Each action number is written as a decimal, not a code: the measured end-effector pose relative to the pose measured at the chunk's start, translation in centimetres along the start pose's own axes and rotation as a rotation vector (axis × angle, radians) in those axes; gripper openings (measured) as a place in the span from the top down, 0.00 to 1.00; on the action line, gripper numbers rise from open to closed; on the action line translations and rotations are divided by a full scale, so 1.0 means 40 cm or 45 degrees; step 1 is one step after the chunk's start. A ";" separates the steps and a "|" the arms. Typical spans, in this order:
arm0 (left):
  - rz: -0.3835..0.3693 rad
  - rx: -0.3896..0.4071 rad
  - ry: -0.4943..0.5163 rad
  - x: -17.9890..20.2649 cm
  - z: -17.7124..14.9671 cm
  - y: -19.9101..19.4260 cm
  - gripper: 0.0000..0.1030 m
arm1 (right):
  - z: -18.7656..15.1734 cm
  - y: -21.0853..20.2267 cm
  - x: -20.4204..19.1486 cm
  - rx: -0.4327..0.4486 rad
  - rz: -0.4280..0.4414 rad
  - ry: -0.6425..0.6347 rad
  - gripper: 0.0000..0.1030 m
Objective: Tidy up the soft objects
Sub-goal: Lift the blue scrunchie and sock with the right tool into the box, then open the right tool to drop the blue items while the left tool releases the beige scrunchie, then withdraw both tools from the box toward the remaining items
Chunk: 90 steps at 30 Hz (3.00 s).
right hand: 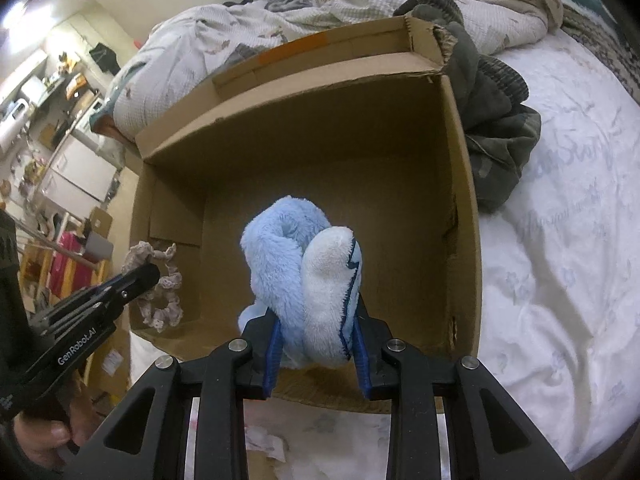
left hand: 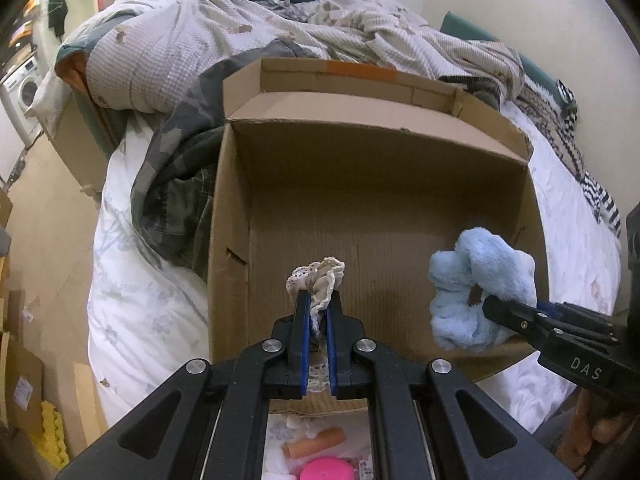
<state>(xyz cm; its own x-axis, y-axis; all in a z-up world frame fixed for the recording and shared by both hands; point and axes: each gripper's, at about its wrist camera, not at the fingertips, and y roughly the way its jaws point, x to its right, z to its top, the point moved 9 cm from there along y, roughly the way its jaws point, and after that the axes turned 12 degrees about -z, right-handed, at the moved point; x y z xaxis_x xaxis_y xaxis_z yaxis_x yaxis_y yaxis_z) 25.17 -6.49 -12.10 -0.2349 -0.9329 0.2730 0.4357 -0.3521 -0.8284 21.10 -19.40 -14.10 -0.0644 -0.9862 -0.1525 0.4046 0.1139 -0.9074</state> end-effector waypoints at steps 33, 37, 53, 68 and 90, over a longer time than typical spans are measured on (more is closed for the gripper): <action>0.088 -0.023 0.067 -0.002 -0.021 0.032 0.37 | -0.025 0.039 -0.001 -0.061 -0.085 -0.084 0.68; 0.097 -0.014 0.053 -0.011 -0.018 0.026 0.37 | -0.021 0.034 -0.001 -0.046 -0.068 -0.080 0.66; 0.135 0.028 0.040 -0.021 -0.012 -0.009 0.37 | 0.011 -0.008 0.003 0.021 -0.003 0.027 0.26; 0.147 0.108 -0.006 -0.044 -0.037 -0.134 0.37 | -0.013 -0.064 -0.014 0.072 0.036 0.018 0.26; 0.221 0.071 -0.098 -0.122 -0.173 -0.209 0.37 | -0.152 -0.128 -0.022 0.043 0.083 -0.032 0.26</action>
<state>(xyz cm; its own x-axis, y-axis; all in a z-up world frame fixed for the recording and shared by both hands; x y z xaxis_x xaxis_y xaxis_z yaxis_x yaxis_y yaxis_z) 16.66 1.53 -9.89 -0.0858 -0.9822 0.1671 0.5119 -0.1874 -0.8384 13.55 -18.37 -11.70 -0.0140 -0.9797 -0.2000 0.4381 0.1739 -0.8820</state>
